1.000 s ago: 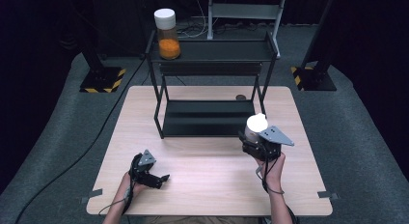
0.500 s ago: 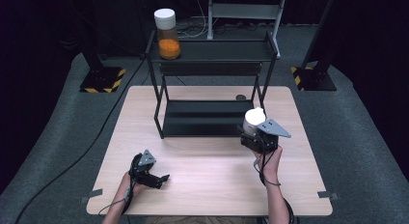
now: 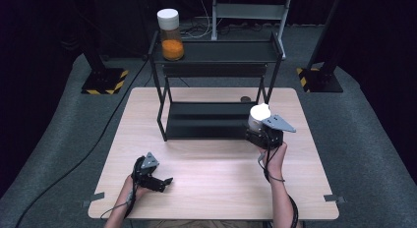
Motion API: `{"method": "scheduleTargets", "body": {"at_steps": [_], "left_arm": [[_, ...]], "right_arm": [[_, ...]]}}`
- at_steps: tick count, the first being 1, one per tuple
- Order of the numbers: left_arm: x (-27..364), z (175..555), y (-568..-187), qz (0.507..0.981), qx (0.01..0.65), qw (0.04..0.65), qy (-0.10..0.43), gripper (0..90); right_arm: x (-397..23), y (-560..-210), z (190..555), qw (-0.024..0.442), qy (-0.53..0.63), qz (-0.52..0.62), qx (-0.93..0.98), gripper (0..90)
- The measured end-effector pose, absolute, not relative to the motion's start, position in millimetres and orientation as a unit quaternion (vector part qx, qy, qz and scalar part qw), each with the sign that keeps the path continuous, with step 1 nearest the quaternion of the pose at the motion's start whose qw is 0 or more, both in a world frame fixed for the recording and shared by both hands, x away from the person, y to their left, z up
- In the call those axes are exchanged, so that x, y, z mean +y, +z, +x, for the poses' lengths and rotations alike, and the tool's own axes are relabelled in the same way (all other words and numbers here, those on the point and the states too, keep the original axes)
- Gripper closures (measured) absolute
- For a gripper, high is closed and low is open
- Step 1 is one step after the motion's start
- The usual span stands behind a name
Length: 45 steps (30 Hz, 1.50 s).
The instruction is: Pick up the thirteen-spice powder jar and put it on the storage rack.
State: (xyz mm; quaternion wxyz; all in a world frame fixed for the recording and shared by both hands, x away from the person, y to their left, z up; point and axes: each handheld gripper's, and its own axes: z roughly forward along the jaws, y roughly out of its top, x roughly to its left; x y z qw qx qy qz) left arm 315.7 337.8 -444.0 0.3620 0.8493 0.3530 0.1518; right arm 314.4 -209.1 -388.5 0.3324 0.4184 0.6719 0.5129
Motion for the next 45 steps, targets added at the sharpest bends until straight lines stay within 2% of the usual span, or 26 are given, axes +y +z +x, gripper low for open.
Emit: {"method": "scheduleTargets", "body": {"at_steps": [45], "left_arm": [[338,316,-444,0.849,0.353,0.363,0.152,0.3]], "right_arm": [[-205,-356,353,0.334,0.506,0.413,0.679,30.0]]}}
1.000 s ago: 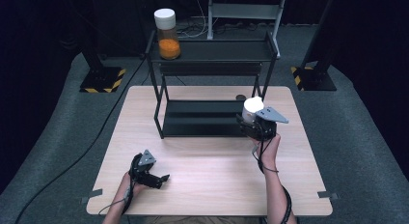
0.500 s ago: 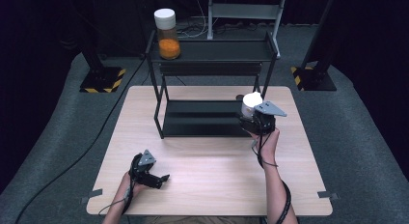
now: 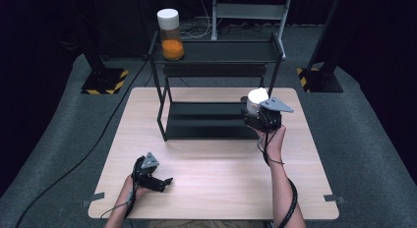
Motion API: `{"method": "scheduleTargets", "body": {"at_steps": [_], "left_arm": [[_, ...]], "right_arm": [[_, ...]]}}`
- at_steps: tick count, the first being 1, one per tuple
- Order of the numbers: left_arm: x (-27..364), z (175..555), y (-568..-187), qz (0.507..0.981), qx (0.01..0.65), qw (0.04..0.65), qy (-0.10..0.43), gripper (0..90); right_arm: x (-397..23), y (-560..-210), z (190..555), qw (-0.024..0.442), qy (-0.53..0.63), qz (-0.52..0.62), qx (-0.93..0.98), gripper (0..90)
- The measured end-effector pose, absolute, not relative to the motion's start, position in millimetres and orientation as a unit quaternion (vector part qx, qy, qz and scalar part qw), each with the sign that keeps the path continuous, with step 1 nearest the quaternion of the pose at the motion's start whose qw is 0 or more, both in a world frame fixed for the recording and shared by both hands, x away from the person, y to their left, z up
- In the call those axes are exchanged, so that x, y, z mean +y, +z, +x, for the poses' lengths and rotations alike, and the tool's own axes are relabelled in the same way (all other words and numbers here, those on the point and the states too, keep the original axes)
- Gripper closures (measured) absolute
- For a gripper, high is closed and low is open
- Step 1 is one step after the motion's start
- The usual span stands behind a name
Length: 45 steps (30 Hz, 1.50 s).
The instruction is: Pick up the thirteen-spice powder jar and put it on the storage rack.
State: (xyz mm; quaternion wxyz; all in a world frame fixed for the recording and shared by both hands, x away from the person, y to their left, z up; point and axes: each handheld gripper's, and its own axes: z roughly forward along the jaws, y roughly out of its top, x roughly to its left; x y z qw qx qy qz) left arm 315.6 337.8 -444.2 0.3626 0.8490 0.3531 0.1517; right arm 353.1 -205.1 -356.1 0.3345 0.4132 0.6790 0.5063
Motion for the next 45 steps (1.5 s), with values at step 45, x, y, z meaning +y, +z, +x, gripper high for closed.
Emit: {"method": "scheduleTargets", "body": {"at_steps": [45], "left_arm": [[338,316,-444,0.849,0.353,0.362,0.151,0.4]], "right_arm": [[-206,-301,368,0.343,0.53,0.393,0.669,30.1]]}}
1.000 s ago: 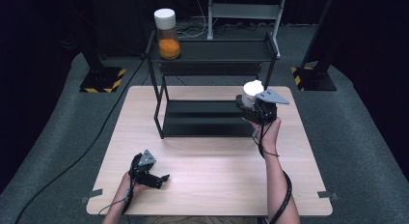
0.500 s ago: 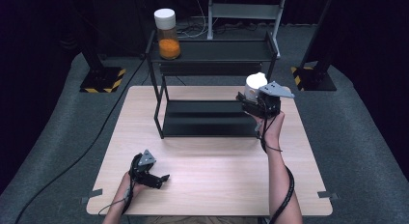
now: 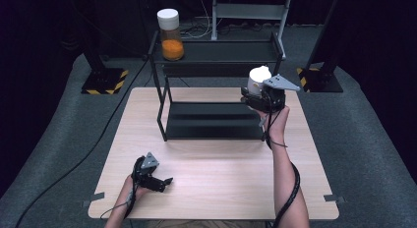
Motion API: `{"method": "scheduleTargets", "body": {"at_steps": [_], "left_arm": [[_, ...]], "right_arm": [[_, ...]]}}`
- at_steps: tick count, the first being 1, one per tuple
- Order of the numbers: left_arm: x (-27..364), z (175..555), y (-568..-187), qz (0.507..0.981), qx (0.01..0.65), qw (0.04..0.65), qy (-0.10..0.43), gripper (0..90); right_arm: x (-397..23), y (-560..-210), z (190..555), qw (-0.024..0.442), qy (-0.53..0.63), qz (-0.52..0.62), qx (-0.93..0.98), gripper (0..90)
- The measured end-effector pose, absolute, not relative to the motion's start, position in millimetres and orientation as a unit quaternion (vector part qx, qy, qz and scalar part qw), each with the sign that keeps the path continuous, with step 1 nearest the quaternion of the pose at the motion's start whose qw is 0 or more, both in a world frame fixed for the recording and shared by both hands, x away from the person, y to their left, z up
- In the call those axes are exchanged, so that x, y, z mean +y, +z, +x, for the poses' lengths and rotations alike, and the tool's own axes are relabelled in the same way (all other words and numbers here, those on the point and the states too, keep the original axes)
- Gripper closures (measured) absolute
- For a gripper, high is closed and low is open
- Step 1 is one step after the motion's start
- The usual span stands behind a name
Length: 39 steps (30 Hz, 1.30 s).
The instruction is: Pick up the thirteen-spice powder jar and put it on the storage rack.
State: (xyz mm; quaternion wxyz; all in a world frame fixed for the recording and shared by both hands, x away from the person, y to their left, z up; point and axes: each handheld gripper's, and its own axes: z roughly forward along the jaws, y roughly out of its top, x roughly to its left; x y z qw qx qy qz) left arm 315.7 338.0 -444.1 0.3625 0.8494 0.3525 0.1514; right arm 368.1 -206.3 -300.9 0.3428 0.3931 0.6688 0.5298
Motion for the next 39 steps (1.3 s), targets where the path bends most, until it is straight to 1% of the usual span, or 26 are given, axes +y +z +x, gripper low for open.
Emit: {"method": "scheduleTargets", "body": {"at_steps": [39], "left_arm": [[338,316,-444,0.849,0.353,0.362,0.151,0.4]], "right_arm": [[-212,-258,382,0.347,0.54,0.386,0.662,30.1]]}}
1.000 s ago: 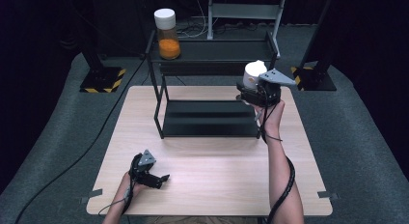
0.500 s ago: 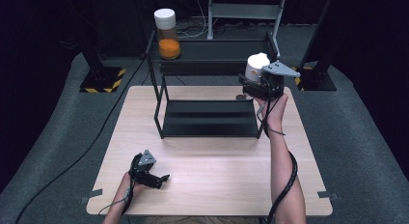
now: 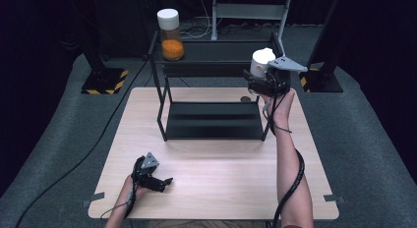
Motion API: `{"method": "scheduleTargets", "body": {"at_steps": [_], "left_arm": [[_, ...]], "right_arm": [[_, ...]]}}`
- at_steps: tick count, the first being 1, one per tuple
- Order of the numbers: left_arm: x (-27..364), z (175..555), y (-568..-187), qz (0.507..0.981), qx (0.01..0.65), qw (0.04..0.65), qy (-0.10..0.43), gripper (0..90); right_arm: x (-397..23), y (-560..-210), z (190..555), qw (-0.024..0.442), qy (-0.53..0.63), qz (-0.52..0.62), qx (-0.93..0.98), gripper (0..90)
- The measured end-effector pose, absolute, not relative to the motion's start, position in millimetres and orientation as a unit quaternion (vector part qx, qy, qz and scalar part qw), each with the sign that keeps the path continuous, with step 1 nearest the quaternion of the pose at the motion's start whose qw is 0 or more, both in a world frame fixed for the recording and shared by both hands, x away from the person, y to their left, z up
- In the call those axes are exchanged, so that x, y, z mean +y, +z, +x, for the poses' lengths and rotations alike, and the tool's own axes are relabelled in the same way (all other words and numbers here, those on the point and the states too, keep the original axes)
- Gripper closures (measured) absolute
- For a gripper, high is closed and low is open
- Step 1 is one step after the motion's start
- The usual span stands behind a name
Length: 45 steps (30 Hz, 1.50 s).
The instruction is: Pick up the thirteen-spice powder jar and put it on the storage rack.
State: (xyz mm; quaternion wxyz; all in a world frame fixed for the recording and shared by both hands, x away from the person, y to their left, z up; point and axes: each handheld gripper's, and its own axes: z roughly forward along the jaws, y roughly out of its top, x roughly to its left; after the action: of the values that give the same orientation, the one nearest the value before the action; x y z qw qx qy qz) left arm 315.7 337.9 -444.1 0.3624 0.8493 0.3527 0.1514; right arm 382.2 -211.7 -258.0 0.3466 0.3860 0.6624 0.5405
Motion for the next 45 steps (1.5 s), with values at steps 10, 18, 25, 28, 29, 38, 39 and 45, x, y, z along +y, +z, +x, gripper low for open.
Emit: {"method": "scheduleTargets", "body": {"at_steps": [10,18,25,28,29,38,39,45], "left_arm": [[338,316,-444,0.849,0.353,0.362,0.151,0.4],[338,316,-444,0.849,0.353,0.362,0.151,0.4],[338,316,-444,0.849,0.353,0.363,0.151,0.4],[338,316,-444,0.849,0.353,0.362,0.151,0.4],[338,316,-444,0.849,0.353,0.363,0.151,0.4],[338,316,-444,0.849,0.353,0.362,0.151,0.4],[338,316,-444,0.849,0.353,0.362,0.151,0.4],[338,316,-444,0.849,0.353,0.362,0.151,0.4]], "right_arm": [[-212,-250,387,0.345,0.544,0.384,0.661,30.1],[-210,-244,392,0.343,0.546,0.382,0.662,30.2],[-209,-238,393,0.342,0.548,0.379,0.662,30.2],[-209,-235,394,0.343,0.55,0.378,0.661,30.2],[-209,-234,394,0.342,0.551,0.379,0.66,30.2],[-208,-226,394,0.346,0.557,0.375,0.656,30.2],[-207,-224,394,0.348,0.557,0.373,0.656,30.2],[-207,-219,395,0.35,0.559,0.374,0.652,30.2]]}}
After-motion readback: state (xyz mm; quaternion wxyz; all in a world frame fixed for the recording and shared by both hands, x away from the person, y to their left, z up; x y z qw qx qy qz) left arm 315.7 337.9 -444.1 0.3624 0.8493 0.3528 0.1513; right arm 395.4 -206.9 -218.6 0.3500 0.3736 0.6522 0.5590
